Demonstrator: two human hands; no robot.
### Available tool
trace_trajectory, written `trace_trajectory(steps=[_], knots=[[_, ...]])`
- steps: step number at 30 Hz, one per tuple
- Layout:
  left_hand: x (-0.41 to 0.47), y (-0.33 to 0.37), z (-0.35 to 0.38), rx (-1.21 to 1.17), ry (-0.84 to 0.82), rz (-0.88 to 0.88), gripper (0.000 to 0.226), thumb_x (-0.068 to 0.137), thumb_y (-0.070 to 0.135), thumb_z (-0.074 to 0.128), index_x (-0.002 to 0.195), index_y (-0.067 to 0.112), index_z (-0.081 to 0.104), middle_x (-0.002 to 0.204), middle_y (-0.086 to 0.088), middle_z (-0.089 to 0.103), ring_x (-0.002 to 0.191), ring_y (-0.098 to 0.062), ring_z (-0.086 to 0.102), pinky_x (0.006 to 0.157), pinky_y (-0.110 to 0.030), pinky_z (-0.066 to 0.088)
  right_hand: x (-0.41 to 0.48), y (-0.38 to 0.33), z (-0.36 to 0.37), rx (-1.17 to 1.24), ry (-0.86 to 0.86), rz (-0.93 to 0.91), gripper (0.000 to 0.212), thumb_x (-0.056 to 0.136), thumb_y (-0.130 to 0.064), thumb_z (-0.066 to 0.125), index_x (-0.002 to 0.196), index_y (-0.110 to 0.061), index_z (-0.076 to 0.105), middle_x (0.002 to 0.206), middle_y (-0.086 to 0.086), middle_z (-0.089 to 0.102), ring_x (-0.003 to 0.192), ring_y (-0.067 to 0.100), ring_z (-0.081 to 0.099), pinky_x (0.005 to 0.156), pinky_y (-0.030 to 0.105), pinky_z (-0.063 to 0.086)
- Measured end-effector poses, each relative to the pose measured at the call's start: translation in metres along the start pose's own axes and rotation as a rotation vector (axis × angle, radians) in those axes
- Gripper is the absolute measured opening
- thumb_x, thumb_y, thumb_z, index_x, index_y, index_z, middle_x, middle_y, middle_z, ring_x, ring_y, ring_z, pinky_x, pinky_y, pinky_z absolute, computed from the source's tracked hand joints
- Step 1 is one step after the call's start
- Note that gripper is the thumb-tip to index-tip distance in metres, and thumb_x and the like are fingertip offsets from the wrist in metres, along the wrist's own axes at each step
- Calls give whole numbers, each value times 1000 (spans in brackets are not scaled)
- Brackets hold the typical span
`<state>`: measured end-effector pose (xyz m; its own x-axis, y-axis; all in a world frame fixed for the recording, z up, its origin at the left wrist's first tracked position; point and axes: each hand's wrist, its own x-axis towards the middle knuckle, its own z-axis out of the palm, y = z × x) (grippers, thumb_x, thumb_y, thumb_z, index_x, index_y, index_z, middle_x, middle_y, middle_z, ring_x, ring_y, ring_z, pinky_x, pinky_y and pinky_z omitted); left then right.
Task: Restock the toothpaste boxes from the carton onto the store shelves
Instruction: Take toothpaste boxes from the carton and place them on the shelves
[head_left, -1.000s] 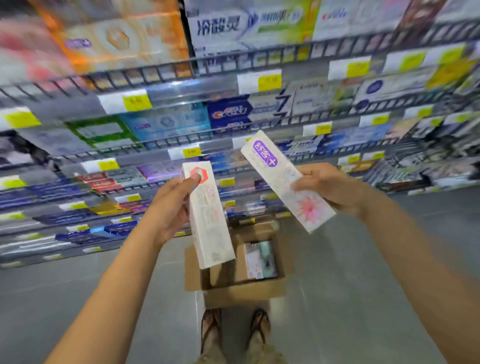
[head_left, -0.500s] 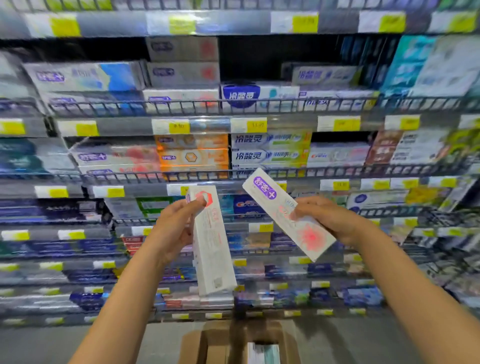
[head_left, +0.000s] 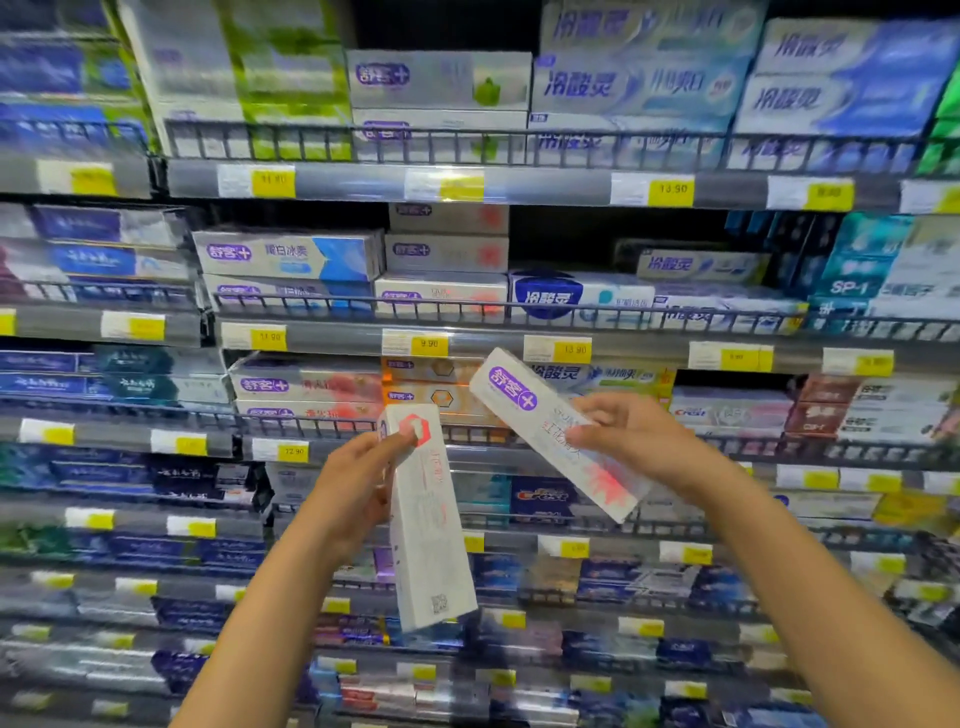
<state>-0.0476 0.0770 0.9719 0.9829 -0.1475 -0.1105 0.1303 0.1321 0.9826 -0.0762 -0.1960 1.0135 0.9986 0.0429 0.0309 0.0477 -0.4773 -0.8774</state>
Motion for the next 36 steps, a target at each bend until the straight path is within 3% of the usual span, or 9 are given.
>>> trace_trajectory(steps=[3, 6, 12, 16, 23, 26, 29, 33, 36], knots=[[18, 11, -15, -21, 11, 7, 32, 86, 34, 64, 104, 7, 63, 97, -11, 72, 76, -22, 69, 62, -33, 55, 26, -38, 2, -243, 60, -209, 18, 85, -19, 66, 97, -32, 63, 100, -14, 66, 93, 7, 63, 80, 26, 49], [38, 21, -32, -50, 8, 25, 37, 86, 33, 63, 111, 5, 63, 103, -11, 72, 82, -21, 69, 63, -33, 54, 58, -69, 4, -513, 137, -366, 24, 88, -22, 62, 112, -23, 61, 103, -8, 62, 92, 11, 58, 73, 24, 46], [79, 41, -71, -35, -51, 62, 28, 86, 33, 62, 102, 9, 66, 95, -7, 74, 81, -19, 70, 69, -35, 54, 134, -104, 13, -951, 277, -483, 18, 92, -27, 52, 106, -17, 51, 93, 2, 51, 90, 24, 51, 73, 39, 46], [112, 51, -97, -24, -87, 79, 28, 86, 35, 62, 98, 10, 64, 91, -8, 73, 78, -19, 70, 64, -33, 54, 179, -119, 20, -1057, 305, -453, 22, 91, -28, 52, 107, -12, 50, 103, 10, 57, 94, 30, 52, 74, 42, 46], [154, 57, -120, -37, -170, 100, 30, 86, 35, 63, 101, 9, 64, 87, -7, 73, 71, -16, 69, 55, -29, 50, 234, -131, 24, -1103, 261, -298, 22, 92, -28, 54, 82, -11, 45, 74, 2, 47, 72, 25, 47, 57, 33, 33], [168, 57, -126, -5, -209, 87, 30, 85, 38, 63, 98, 11, 64, 91, -8, 74, 78, -18, 70, 59, -31, 50, 252, -135, 20, -1105, 230, -178, 43, 85, -42, 49, 99, -2, 59, 94, 15, 64, 84, 31, 59, 75, 41, 50], [180, 56, -131, 12, -242, 65, 34, 86, 38, 64, 103, 9, 63, 97, -9, 74, 90, -24, 71, 70, -38, 54, 263, -137, 13, -1109, 187, -101, 71, 73, -59, 36, 115, -7, 60, 105, 15, 68, 90, 31, 62, 83, 45, 51], [190, 57, -132, 31, -276, 45, 34, 86, 37, 63, 105, 10, 62, 100, -12, 73, 96, -28, 70, 83, -47, 54, 263, -145, 18, -1159, 193, 2, 49, 92, -44, 45, 128, -13, 56, 120, 16, 63, 103, 32, 58, 94, 41, 46], [193, 57, -132, 34, -299, 32, 35, 85, 37, 64, 107, 10, 63, 101, -14, 72, 100, -33, 67, 89, -52, 49, 263, -146, 20, -1087, 181, 0, 46, 95, -40, 47, 138, -23, 46, 137, 11, 53, 115, 26, 51, 97, 28, 38]])
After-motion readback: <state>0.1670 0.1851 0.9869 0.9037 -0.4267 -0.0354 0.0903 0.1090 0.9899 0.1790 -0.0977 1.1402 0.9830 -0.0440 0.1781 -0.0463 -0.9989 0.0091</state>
